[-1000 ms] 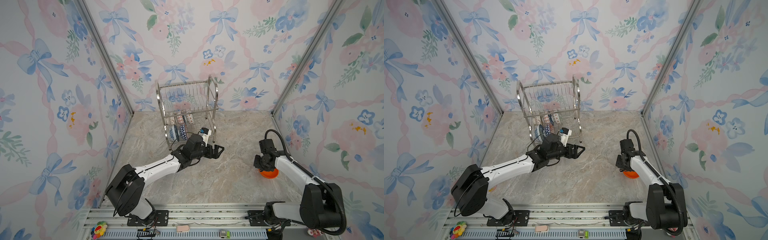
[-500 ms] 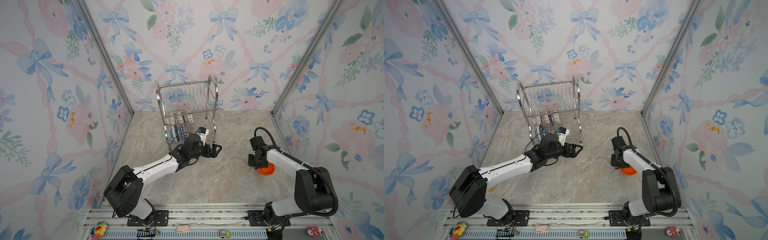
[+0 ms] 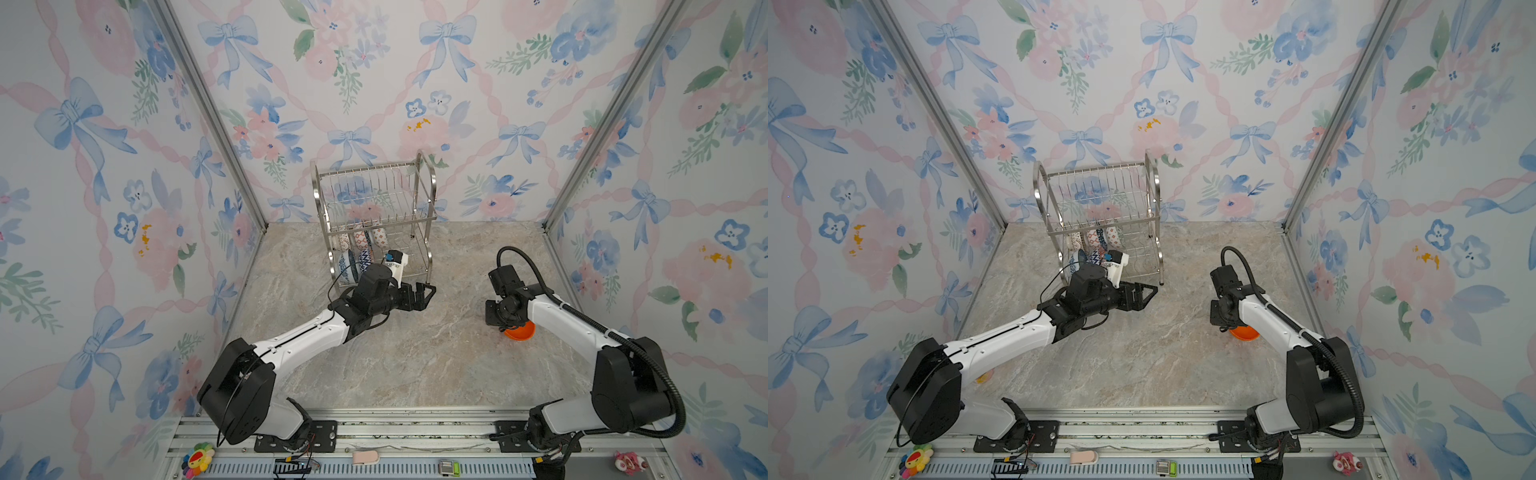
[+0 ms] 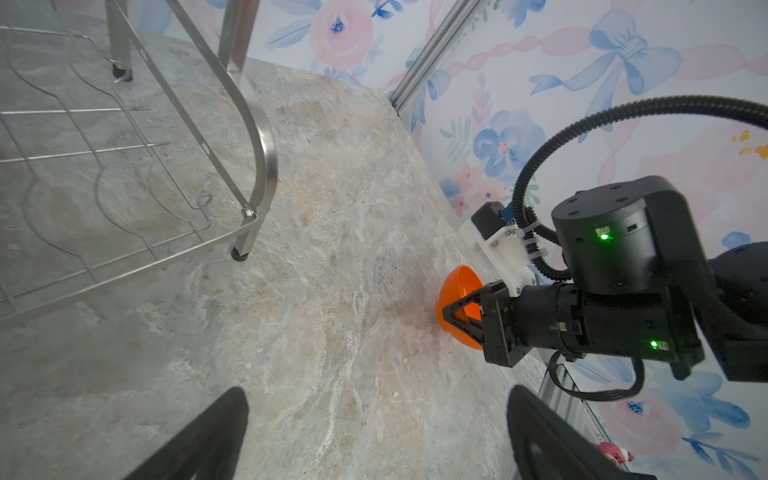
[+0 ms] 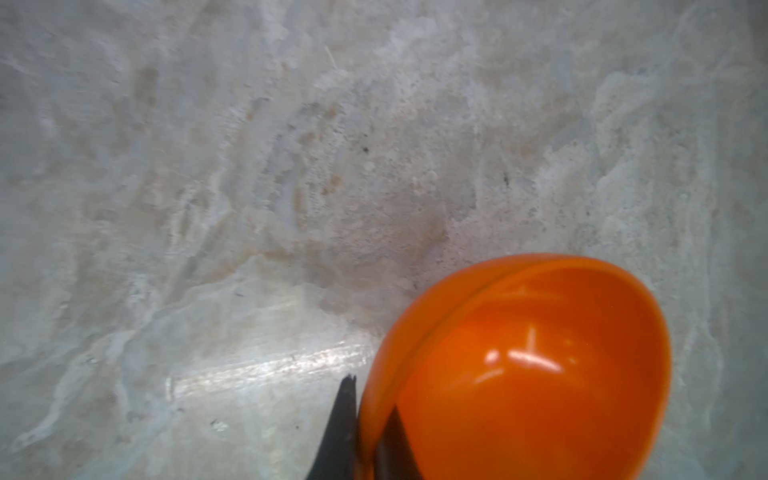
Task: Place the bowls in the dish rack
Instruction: 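Carry the orange bowl to the rack front with the right gripper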
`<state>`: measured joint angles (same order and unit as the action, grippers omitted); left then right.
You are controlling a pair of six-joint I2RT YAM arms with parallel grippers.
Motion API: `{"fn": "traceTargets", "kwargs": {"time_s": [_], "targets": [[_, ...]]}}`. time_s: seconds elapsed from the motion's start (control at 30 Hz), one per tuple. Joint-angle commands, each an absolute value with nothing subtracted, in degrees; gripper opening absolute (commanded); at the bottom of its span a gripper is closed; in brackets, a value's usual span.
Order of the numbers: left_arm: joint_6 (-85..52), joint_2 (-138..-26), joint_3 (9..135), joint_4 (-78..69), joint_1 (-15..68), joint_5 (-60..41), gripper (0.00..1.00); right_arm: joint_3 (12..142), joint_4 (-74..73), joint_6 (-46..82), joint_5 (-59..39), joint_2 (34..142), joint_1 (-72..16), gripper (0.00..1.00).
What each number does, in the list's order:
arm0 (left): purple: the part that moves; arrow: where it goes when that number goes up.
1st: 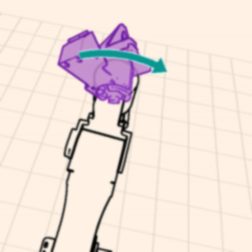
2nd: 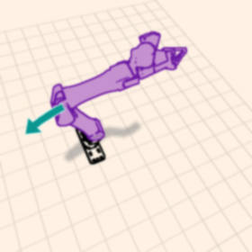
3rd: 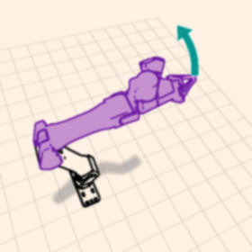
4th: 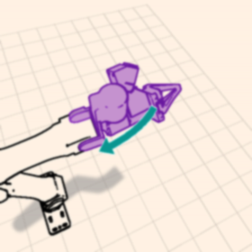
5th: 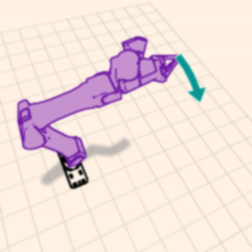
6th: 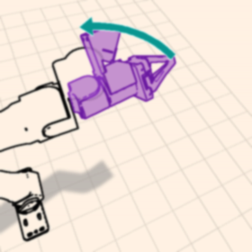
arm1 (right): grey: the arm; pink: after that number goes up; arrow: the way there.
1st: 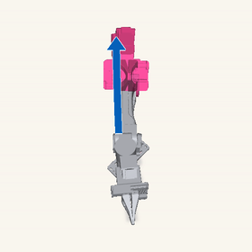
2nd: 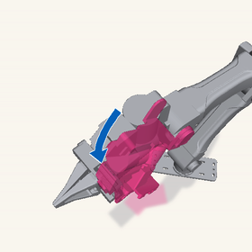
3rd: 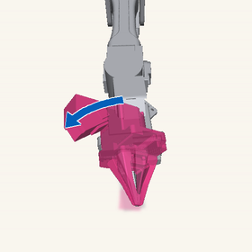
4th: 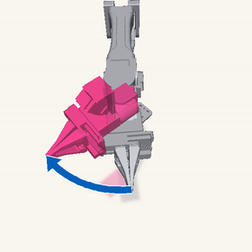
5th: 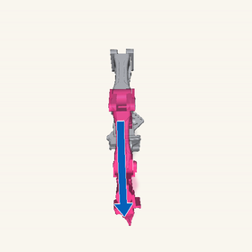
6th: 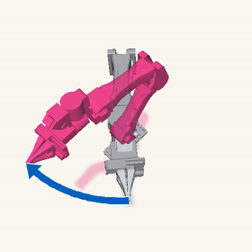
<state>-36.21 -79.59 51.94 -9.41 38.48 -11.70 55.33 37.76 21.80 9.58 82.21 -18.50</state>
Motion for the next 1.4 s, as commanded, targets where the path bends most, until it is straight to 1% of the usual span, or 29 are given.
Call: {"fn": "traceTargets", "kwargs": {"time_s": [0.0, 0.1, 0.23, 0.4, 0.63, 0.87, 1.2, 1.37], "targets": [[-36.61, -74.95, 50.15, -6.91, 35.3, -9.85, 0.98, 59.09, 32.87, 25.02, 2.18, 77.75, -21.66, 0.0], [-38.53, -72.0, 47.61, -7.31, 31.86, -10.55, 0.98, 59.89, 24.96, 27.08, -3.36, 76.41, -24.61, 0.0], [-41.68, -69.54, 44.51, -8.17, 26.31, -14.07, 0.98, 62.55, 18.09, 27.53, -6.42, 77.59, -28.95, 0.0], [-44.17, -66.36, 39.4, -9.48, 20.14, -17.78, 0.98, 66.14, 10.61, 26.7, -8.09, 80.68, -33.84, 0.0], [-45.69, -62.14, 34.6, -8.74, 15.03, -20.26, 0.98, 67.49, -4.28, 27.96, -13.65, 86.84, -36.71, 0.0], [-46.51, -60.3, 32.48, -8.83, 13.63, -21.25, 0.98, 69.8, -13.92, 27.87, -20.47, 94.47, -36.9, 0.0], [-46.85, -61.57, 31.9, -10.37, 13.04, -22.28, 0.98, 72.6, -21.28, 27.24, -24.65, 101.99, -36.61, 0.0], [-46.56, -61.95, 32.39, -10.15, 12.85, -21.89, 0.98, 74.47, -26.57, 29.15, -28.12, 107.09, -35.78, 0.0]]}}
